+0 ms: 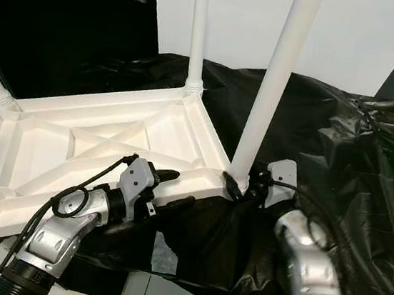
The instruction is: Building children table
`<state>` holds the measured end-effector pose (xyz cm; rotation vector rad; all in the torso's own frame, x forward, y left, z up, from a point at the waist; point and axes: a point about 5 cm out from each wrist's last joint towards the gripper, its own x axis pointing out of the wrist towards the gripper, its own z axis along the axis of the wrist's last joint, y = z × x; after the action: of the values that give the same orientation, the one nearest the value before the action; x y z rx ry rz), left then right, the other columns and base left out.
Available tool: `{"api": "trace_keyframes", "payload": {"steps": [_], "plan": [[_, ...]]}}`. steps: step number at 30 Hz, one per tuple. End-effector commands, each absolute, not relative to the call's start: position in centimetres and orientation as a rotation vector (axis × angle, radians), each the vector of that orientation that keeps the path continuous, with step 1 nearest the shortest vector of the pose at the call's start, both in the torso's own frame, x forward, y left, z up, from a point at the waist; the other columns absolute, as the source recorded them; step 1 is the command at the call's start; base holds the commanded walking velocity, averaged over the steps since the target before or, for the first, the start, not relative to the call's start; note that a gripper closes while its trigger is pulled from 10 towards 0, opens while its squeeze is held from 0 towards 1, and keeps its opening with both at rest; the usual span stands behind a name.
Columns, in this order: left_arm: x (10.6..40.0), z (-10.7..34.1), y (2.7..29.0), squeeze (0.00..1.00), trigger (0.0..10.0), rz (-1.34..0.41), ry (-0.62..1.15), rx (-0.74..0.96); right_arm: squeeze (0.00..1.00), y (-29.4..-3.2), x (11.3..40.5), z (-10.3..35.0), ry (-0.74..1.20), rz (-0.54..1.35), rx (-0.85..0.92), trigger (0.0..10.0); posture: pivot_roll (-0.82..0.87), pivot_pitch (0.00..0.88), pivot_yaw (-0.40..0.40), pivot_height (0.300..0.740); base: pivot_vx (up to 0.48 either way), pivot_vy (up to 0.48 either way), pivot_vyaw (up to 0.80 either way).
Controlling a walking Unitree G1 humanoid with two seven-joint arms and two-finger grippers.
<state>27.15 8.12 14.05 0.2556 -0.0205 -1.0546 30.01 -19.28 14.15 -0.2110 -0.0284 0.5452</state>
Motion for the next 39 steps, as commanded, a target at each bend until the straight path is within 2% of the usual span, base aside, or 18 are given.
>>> {"api": "trace_keyframes", "payload": {"steps": [1,5,6,7,8,18,19,20,21,30,39], "plan": [[27.6,14.2,8.1,0.00,10.0,-1.013,-0.028,0.269,0.00,-18.6,30.5,13.7,0.006,0.637,-0.247,10.0,0.05,0.000,-0.008,0.740,0.000,0.000,0.00],[27.6,14.3,8.0,0.00,10.0,-1.014,-0.030,0.271,0.00,-18.5,30.9,13.8,0.015,0.691,-0.272,10.0,0.05,0.000,-0.008,0.740,0.000,0.000,0.00],[27.7,14.3,8.1,0.00,10.0,-1.013,-0.031,0.273,0.00,-18.3,31.3,13.6,0.021,0.714,-0.288,6.2,0.06,0.000,-0.009,0.740,0.000,0.000,0.00],[27.7,14.3,8.1,0.00,10.0,-1.013,-0.031,0.273,0.00,-18.3,31.3,13.6,0.021,0.714,-0.288,6.2,0.06,0.000,-0.009,0.740,0.000,0.000,0.00],[27.8,14.4,8.2,0.00,10.0,-1.009,-0.032,0.274,0.00,-18.1,31.5,13.4,0.034,0.744,-0.298,0.0,0.06,0.000,-0.010,0.740,0.000,0.000,0.00],[27.9,14.5,8.9,0.00,10.0,-0.980,-0.032,0.279,0.00,-18.3,31.6,12.3,0.074,0.738,-0.279,0.0,0.08,0.000,-0.014,0.740,0.000,0.000,0.00],[27.9,14.4,8.8,0.00,10.0,-0.979,-0.032,0.277,0.00,-18.4,31.6,12.3,0.074,0.716,-0.266,4.1,0.08,0.000,-0.014,0.740,0.000,0.000,0.00],[27.9,14.4,8.8,0.00,10.0,-0.979,-0.032,0.277,0.00,-18.4,31.6,12.3,0.074,0.716,-0.266,4.1,0.08,0.000,-0.014,0.740,0.000,0.000,0.00],[27.9,14.5,8.8,0.00,10.0,-0.979,-0.032,0.276,0.00,-18.4,31.6,12.3,0.074,0.693,-0.263,10.0,0.08,0.000,-0.014,0.740,0.000,0.000,0.00],[28.0,14.6,8.6,0.00,10.0,-0.982,-0.036,0.274,0.00,-17.9,31.3,11.2,0.053,0.494,-0.231,10.0,0.07,0.000,-0.008,0.740,0.000,0.000,0.00],[27.7,14.5,8.5,0.00,10.0,-0.990,-0.033,0.266,0.00,-16.6,31.0,10.0,0.083,0.054,-0.171,10.0,0.07,0.000,-0.015,0.740,0.000,0.000,0.00]]}}
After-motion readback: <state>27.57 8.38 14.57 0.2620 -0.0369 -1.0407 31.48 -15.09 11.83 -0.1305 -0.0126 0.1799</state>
